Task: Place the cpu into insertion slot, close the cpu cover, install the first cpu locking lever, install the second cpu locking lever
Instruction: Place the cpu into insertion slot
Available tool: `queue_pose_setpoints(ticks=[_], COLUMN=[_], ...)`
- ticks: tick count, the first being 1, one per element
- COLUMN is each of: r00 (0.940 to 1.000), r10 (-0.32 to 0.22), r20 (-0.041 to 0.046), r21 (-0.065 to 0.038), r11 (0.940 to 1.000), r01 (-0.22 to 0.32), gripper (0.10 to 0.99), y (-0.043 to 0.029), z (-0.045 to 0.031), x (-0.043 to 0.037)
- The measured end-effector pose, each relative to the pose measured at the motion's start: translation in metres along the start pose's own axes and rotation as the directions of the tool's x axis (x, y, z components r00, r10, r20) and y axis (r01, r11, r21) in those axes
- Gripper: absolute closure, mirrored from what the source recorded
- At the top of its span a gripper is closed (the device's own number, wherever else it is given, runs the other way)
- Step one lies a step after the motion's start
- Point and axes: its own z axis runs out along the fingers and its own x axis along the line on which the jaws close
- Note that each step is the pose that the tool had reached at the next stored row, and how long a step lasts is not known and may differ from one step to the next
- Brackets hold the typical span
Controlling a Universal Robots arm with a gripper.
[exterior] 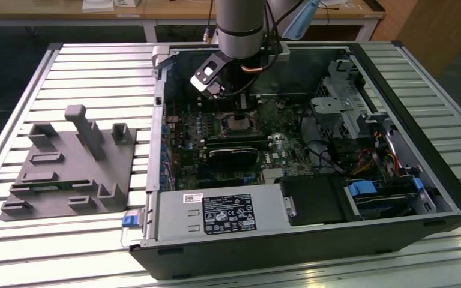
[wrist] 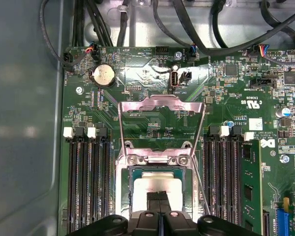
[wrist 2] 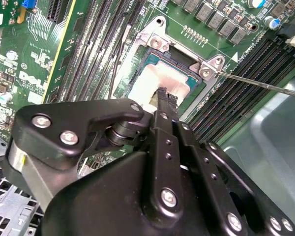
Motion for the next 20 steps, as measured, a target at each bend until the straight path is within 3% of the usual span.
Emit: queue_pose_setpoints(ticks=[7,20], r00=[1.0,1.0], r10=[0.0,0.0], r20=[0.0003,0.0], r21=[0.0,0.0], r11=[1.0,1.0], r01=[0.0,0.0], gripper=[0.98,0.98], y=[0.0001,0.0024], z=[-0.0024,-0.0318], x=[0.0,0.0])
